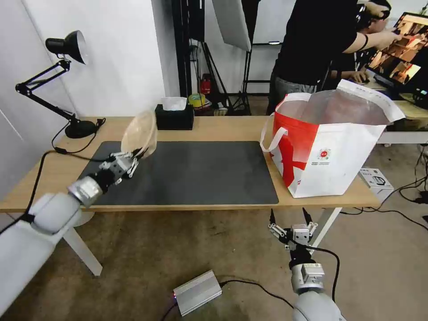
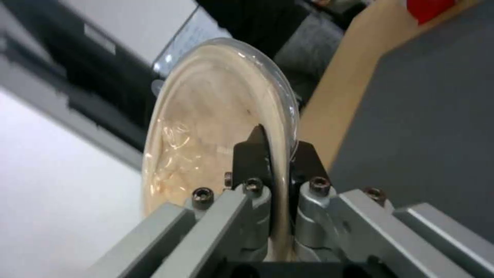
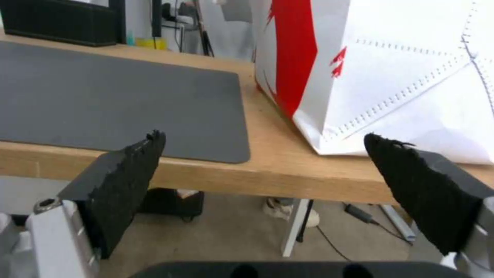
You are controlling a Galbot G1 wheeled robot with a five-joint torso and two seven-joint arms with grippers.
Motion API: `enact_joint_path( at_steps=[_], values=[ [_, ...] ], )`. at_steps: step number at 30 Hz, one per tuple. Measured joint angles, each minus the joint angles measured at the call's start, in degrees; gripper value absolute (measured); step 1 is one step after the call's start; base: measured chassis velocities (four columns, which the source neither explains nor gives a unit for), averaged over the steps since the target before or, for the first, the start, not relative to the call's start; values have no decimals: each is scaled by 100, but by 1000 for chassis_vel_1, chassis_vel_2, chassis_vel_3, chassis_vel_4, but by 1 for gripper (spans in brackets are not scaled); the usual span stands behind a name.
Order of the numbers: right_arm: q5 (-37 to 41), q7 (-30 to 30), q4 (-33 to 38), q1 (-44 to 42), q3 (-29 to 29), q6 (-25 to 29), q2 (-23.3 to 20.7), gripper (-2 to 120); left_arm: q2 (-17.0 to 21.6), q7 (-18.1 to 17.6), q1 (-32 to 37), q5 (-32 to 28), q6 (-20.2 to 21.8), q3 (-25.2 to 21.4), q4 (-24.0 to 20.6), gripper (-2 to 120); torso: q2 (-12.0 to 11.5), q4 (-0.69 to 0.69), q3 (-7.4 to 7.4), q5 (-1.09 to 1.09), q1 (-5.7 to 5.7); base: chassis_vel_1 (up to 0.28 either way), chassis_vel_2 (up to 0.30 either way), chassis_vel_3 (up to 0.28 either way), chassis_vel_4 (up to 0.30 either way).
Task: Pick up the trash from the table and place it into the takeout bag.
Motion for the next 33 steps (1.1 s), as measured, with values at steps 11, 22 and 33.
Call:
enact_joint_path(
  at_steps=[11,22,33],
  values=[
    [-16,-1,0,63,-27,-39,28,99,-234,369,-2558,193,-61,2142,542,1,0,-1,1,0,0,0,0,0,0],
    [-78,-1,-9,31,-6,-62,164,99,-1178,644,-4199,436,-291,3430,1497,1,0,-2,0,0,1,0,0,0,0],
    [-83,-2,-17,51,19,-69,184,99,-1648,800,-4652,611,-430,3616,1951,1,0,1,0,-1,1,0,0,0,0]
  ],
)
